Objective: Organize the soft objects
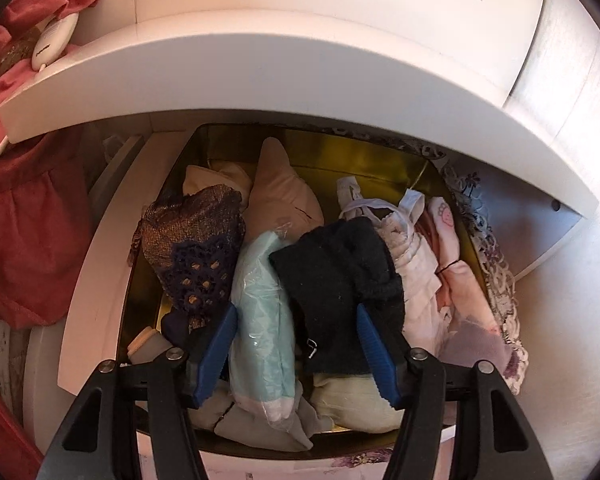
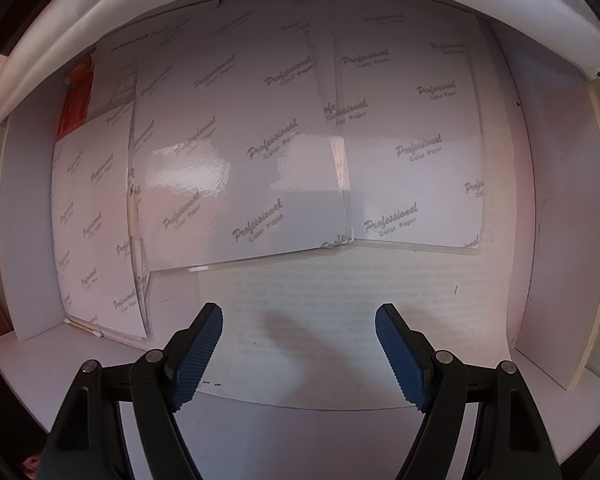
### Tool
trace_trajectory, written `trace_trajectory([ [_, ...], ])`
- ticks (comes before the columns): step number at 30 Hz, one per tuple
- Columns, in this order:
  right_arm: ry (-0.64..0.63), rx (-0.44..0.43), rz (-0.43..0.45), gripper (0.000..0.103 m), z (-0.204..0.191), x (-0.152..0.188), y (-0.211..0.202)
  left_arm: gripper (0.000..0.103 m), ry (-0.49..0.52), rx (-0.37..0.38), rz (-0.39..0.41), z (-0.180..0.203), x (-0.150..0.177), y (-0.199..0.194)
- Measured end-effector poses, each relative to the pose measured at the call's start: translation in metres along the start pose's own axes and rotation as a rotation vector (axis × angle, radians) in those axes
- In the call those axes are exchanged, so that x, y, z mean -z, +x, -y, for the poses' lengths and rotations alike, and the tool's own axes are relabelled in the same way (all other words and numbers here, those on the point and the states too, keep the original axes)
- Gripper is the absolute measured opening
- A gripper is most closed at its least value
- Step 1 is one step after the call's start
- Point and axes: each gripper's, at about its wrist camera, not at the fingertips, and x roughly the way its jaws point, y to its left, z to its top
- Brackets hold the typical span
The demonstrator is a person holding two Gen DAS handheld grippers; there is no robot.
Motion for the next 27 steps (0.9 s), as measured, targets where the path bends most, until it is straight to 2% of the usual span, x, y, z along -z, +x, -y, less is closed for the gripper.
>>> trace_trajectory([
  [14, -0.020, 0.022, 0.013, 0.080, -0.008, 0.001, -0.001, 0.065, 0.008, -0.013, 0.053, -0.004, 0.027, -0.047],
  [27, -0.056, 0.057, 0.035, 0.080, -0.016, 0.005, -0.003, 0.065, 0.017, -0.047, 0.060, -0.024, 0.064, -0.081],
])
